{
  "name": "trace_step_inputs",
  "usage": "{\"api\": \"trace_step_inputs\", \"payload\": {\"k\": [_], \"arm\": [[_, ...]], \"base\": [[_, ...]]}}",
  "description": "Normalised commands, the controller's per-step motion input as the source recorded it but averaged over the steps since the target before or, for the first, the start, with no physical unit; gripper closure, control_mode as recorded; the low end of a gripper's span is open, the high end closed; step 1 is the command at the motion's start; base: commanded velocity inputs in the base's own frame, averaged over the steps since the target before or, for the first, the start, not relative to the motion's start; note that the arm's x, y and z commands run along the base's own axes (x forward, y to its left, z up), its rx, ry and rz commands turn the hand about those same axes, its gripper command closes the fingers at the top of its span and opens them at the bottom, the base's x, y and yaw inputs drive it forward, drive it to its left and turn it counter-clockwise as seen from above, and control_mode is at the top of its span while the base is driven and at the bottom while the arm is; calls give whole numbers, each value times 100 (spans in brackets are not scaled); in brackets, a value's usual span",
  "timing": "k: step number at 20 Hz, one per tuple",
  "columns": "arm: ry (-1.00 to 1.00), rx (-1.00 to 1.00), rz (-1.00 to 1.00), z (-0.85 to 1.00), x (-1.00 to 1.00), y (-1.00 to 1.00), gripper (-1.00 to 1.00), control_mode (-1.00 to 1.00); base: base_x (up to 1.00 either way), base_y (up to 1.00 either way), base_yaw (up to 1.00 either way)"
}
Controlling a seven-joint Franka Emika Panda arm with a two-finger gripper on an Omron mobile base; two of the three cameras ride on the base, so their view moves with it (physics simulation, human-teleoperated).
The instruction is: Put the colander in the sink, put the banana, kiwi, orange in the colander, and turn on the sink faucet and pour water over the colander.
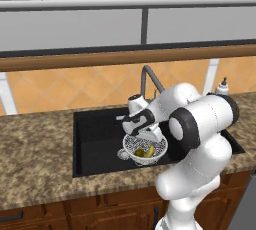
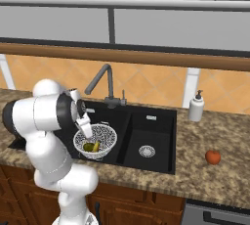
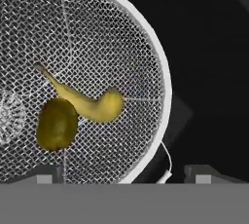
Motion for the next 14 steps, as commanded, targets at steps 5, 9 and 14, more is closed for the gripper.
{"api": "trace_step_inputs", "payload": {"k": [5,9,14], "arm": [[-1,0,10,19,-56,-30,-100,-100],[0,0,13,26,-43,-49,-100,-100],[0,0,8,35,-18,-58,-100,-100]], "base": [[0,0,0],[0,0,0],[0,0,0]]}}
